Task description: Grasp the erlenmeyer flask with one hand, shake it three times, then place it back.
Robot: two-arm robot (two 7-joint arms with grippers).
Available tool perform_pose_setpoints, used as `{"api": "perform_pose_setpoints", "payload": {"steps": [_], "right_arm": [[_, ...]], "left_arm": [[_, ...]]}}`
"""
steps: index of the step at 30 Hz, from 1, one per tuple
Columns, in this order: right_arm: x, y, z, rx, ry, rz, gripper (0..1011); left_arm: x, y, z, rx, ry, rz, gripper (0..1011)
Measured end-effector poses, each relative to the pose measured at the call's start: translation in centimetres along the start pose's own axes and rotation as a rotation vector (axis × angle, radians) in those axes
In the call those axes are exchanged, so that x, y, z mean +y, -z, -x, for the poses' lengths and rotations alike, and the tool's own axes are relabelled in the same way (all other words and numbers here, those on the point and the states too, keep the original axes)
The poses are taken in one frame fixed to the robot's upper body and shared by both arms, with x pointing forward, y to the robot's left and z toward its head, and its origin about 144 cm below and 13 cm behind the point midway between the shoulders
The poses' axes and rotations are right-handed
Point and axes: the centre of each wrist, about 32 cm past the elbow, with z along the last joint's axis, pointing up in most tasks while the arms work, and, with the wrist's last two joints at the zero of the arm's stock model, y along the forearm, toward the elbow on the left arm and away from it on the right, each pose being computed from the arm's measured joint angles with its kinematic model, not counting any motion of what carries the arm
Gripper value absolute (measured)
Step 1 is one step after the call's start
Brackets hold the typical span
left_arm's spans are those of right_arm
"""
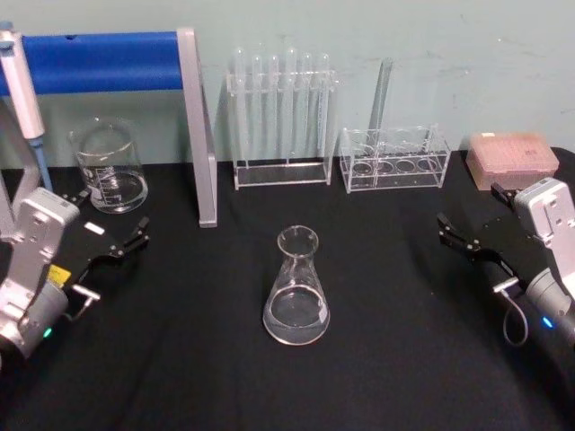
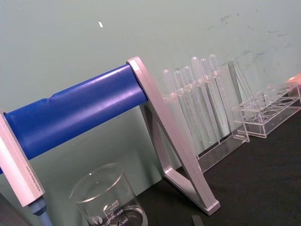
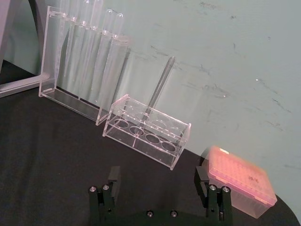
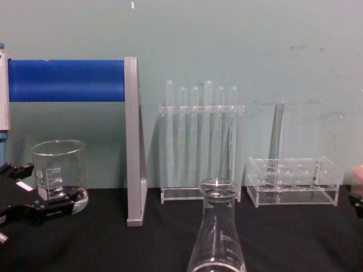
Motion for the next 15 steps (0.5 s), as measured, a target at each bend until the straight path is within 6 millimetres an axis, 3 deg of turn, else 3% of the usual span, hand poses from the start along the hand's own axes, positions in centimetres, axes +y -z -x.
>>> {"api": "perform_pose_setpoints", "payload": {"steps": [15], "right_arm": [[0.00,0.00,0.00,0.000,0.000,0.000,1003]], "left_arm": [[0.00,0.00,0.00,0.000,0.000,0.000,1001]]}}
